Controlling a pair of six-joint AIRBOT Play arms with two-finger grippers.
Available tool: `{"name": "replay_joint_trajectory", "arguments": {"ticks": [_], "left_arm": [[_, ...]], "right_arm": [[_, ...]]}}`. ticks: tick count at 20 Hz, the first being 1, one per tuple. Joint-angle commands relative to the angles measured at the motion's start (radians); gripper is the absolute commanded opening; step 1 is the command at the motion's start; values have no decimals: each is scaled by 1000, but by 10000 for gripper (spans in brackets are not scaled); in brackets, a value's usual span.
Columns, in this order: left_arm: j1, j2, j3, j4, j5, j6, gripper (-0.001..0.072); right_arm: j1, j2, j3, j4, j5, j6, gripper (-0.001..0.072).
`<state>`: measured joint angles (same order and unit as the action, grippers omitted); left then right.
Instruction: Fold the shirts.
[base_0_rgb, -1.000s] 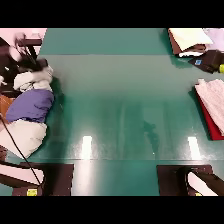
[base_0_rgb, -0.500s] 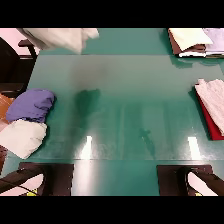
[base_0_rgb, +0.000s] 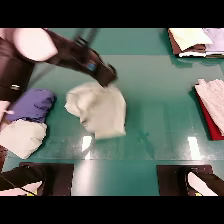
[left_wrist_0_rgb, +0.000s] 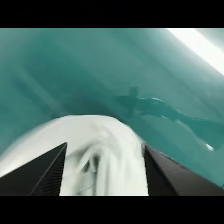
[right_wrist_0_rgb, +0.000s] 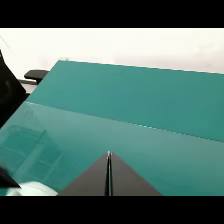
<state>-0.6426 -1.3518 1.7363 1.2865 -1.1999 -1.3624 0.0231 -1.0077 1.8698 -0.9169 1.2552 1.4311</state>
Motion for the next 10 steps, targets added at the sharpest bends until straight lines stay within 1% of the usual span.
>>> {"name": "replay_joint_trajectory", "arguments": {"ticks": [1, 2, 5, 7, 10], "left_arm": [[24, -39, -12, -87, 29, 27, 551], [93, -39, 2, -86, 15, 22, 551], [338, -40, -28, -89, -13, -33, 551], [484, -40, -117, -91, -13, -36, 551], [645, -47, -323, -112, 17, -34, 550]], "right_arm": [[0, 0, 4, 0, 10, 1, 15], [0, 0, 4, 1, 11, 1, 15], [0, 0, 4, 1, 22, 1, 15], [0, -5, 3, 1, 29, 1, 15], [1, -8, -16, 6, 22, 1, 15]]}}
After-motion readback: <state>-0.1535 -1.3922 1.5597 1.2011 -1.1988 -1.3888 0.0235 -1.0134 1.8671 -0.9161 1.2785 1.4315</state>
